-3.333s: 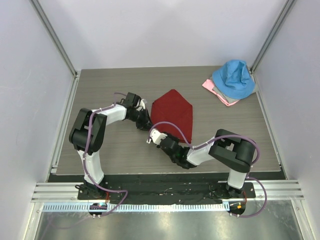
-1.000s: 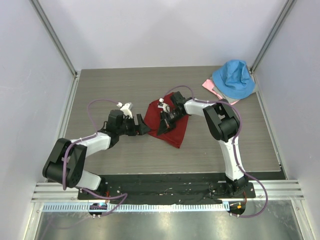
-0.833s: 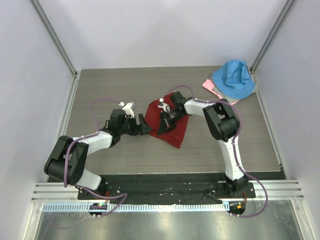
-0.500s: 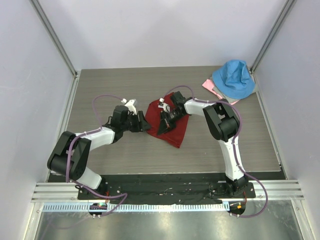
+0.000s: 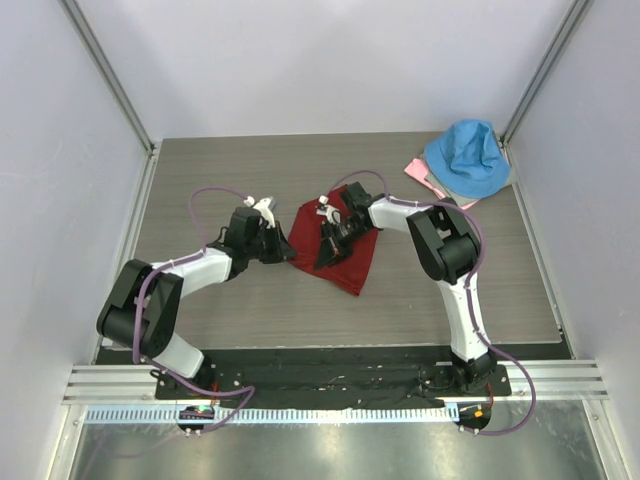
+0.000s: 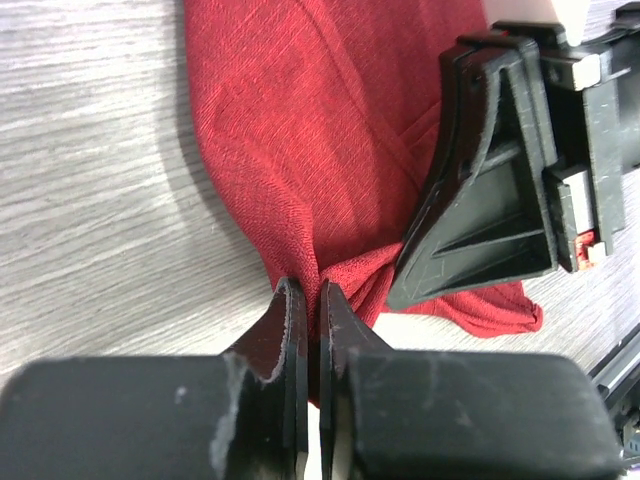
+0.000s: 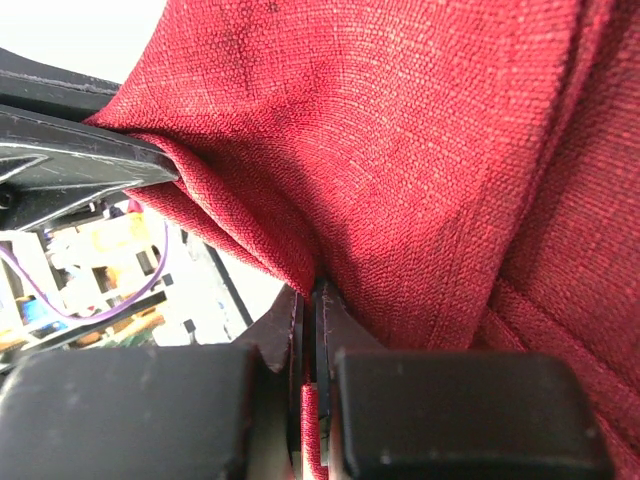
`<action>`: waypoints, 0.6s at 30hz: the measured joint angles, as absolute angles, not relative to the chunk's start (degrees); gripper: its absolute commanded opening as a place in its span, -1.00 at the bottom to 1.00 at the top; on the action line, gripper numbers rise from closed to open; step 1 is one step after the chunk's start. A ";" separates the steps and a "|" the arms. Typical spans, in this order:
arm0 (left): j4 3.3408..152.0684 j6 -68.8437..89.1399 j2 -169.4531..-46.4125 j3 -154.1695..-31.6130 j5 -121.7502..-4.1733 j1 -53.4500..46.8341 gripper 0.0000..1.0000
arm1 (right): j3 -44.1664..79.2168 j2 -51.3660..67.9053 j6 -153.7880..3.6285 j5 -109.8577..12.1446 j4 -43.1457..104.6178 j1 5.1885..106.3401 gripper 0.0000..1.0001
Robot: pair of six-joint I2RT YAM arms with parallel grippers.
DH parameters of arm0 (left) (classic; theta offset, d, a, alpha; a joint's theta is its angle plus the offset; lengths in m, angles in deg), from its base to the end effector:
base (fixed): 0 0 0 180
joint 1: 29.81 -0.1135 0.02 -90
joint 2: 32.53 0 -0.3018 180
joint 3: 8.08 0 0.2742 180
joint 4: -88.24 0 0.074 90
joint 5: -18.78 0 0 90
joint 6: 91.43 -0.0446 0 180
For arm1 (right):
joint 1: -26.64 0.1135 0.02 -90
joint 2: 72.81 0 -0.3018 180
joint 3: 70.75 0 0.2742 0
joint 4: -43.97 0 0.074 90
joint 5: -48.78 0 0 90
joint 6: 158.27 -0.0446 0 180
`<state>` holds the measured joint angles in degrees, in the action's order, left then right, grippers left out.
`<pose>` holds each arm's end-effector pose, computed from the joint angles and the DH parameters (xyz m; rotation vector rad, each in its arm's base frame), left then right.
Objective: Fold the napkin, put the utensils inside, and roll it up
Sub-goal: Roll the napkin with the utensil
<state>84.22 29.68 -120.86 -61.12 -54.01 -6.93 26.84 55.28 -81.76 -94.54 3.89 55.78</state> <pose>0.2945 -0.1386 0.1829 -0.0006 2.3596 -0.8234 0.3983 0.2630 0.1169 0.6045 -2.6747 -1.4478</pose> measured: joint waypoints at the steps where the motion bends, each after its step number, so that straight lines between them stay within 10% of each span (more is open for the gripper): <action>1: 83.52 29.70 -120.86 -61.41 -54.12 -6.93 -1.00 | 26.79 55.04 -81.74 -94.01 3.87 55.81 -0.69; 8: 76.42 29.73 -122.24 -65.54 -54.12 -6.93 -1.00 | 23.45 47.59 -79.77 -85.99 5.16 56.05 0.07; 18: 67.09 30.60 -125.60 -70.94 -53.64 -6.93 -1.00 | 11.08 29.16 -71.23 -70.38 16.28 61.82 0.53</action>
